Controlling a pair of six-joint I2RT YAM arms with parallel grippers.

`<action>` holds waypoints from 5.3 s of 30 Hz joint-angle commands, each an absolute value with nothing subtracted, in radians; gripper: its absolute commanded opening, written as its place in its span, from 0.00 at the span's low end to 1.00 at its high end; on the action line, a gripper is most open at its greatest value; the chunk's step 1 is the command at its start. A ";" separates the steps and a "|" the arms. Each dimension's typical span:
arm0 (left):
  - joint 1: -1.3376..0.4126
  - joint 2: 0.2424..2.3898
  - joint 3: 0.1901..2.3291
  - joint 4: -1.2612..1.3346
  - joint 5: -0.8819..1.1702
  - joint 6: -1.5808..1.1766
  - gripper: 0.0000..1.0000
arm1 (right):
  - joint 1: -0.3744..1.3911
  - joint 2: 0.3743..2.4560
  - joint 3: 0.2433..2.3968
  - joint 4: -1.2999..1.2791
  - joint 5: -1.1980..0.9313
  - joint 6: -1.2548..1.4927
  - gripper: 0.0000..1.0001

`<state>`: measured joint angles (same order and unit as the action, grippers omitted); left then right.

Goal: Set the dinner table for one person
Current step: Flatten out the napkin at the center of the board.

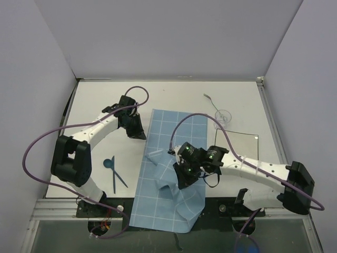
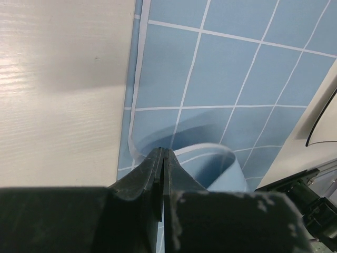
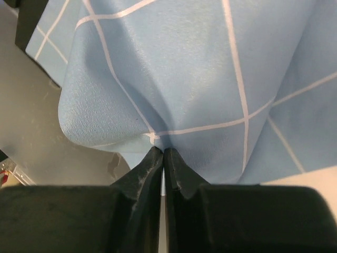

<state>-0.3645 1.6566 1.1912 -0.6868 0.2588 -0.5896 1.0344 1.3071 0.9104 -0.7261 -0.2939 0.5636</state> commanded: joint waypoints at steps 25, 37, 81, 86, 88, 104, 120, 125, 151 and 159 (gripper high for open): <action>-0.397 1.480 0.998 -0.678 0.191 -0.634 0.00 | 1.272 1.297 0.937 -0.725 -0.180 0.751 0.59; -0.479 0.788 0.777 -0.971 0.066 -0.844 0.00 | 1.391 1.693 1.188 -0.676 -0.166 0.701 0.40; -0.535 0.471 1.027 -1.347 -0.125 -0.851 0.00 | 1.503 2.116 1.562 -0.728 -0.197 0.702 0.01; -0.535 0.477 0.995 -1.304 -0.101 -0.851 0.00 | 1.503 2.116 1.635 -0.794 -0.179 0.676 0.00; -0.535 0.480 0.984 -1.285 -0.093 -0.851 0.00 | 1.503 2.108 1.663 -0.816 -0.172 0.671 0.00; -0.535 0.481 0.994 -1.266 -0.103 -0.847 0.00 | 1.549 1.970 1.704 -0.846 -0.129 0.697 0.00; -0.535 0.466 0.978 -1.263 -0.111 -0.863 0.00 | 1.581 1.860 1.765 -0.809 -0.131 0.704 0.00; -0.535 0.452 0.968 -1.265 -0.107 -0.873 0.00 | 1.577 1.813 1.779 -0.797 -0.134 0.703 0.00; -0.534 0.515 0.924 -1.242 -0.064 -0.795 0.09 | 1.620 1.786 1.560 -1.220 0.314 0.978 0.78; -0.533 0.606 0.943 -1.255 -0.057 -0.798 0.55 | 1.628 1.532 1.227 -1.139 0.345 1.208 0.80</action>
